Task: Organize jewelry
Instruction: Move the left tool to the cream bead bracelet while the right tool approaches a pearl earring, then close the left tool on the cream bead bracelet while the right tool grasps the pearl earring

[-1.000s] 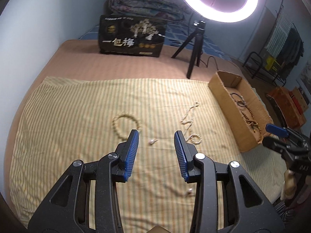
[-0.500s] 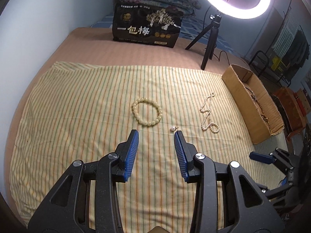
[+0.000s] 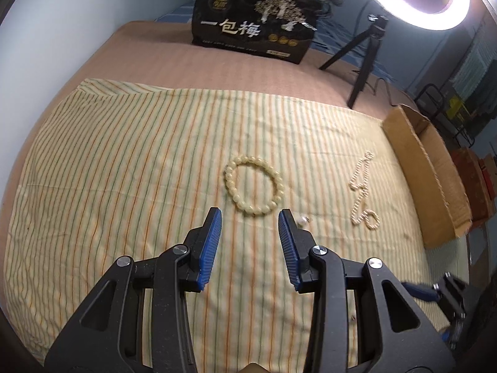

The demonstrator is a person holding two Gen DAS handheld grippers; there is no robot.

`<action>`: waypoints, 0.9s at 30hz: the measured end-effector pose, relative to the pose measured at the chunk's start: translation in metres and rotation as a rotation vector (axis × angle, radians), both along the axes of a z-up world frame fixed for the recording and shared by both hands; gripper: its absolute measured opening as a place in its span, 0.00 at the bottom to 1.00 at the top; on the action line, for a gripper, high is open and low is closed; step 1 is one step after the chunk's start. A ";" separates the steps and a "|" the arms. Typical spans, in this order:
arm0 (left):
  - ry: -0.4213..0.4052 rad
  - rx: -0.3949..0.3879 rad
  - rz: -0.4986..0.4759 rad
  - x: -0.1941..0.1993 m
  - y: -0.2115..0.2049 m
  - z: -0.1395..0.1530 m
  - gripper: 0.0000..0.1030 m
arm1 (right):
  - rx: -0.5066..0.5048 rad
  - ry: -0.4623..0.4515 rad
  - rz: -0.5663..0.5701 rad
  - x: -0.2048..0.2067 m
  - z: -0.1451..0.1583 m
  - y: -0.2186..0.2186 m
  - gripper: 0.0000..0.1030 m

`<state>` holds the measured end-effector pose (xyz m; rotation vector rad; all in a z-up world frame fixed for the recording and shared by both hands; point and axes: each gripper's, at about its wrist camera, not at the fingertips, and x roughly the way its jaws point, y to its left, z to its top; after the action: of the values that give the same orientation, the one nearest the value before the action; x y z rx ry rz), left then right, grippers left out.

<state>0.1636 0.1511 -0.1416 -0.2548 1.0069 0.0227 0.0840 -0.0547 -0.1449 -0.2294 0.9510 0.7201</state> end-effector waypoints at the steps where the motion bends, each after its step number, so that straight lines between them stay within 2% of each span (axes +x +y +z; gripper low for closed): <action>1: 0.008 0.003 0.008 0.005 0.001 -0.003 0.36 | -0.004 -0.004 0.005 -0.001 -0.001 0.002 0.66; 2: 0.013 0.009 0.014 0.008 0.002 -0.006 0.36 | -0.006 -0.006 0.009 -0.001 -0.001 0.003 0.66; 4: 0.021 0.038 0.023 0.016 0.003 -0.012 0.36 | -0.015 -0.012 0.023 -0.002 -0.003 0.006 0.58; 8: 0.031 0.062 0.032 0.029 0.006 -0.022 0.36 | -0.028 -0.010 0.038 -0.002 -0.006 0.010 0.54; 11: 0.036 0.084 0.033 0.036 0.006 -0.029 0.36 | -0.031 0.001 0.051 -0.001 -0.009 0.013 0.46; 15: 0.053 0.091 0.036 0.044 0.007 -0.037 0.36 | -0.065 -0.014 0.046 0.001 -0.013 0.018 0.44; 18: 0.066 0.110 0.035 0.049 0.005 -0.043 0.36 | -0.053 0.016 0.049 0.007 -0.018 0.020 0.38; 23: 0.063 0.172 0.010 0.055 -0.002 -0.048 0.36 | -0.074 0.013 0.039 0.007 -0.023 0.023 0.38; 27: 0.052 0.202 0.018 0.056 -0.003 -0.050 0.23 | -0.109 -0.007 0.037 0.007 -0.025 0.026 0.29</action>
<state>0.2192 0.1484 -0.1914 -0.0792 1.0462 0.1472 0.0910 -0.0290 -0.1697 -0.3456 0.9831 0.7016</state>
